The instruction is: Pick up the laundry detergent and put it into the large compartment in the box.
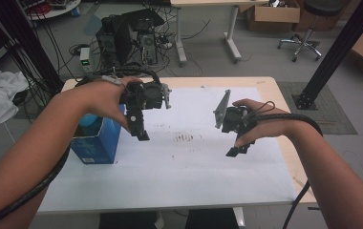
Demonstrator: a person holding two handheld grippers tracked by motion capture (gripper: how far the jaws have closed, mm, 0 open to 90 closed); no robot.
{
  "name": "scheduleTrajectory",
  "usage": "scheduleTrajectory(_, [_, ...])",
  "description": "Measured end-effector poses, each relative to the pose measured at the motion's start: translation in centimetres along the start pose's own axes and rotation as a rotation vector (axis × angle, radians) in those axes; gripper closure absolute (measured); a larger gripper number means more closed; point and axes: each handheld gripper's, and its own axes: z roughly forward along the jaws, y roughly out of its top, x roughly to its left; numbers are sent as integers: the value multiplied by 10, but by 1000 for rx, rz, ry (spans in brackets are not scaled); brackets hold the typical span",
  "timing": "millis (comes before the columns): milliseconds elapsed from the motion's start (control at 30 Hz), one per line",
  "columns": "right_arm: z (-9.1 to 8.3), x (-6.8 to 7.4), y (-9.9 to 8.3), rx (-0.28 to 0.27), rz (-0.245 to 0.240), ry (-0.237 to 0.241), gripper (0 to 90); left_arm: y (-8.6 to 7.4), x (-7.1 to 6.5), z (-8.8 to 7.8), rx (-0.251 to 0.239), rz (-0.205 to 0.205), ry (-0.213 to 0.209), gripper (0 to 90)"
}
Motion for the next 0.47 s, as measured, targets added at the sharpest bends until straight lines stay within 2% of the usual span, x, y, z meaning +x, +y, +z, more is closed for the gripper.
scheduleTrajectory(467, [2, -4, -1, -8, 1, 2, 159, 0, 5, 6, 0, -8, -16, 1])
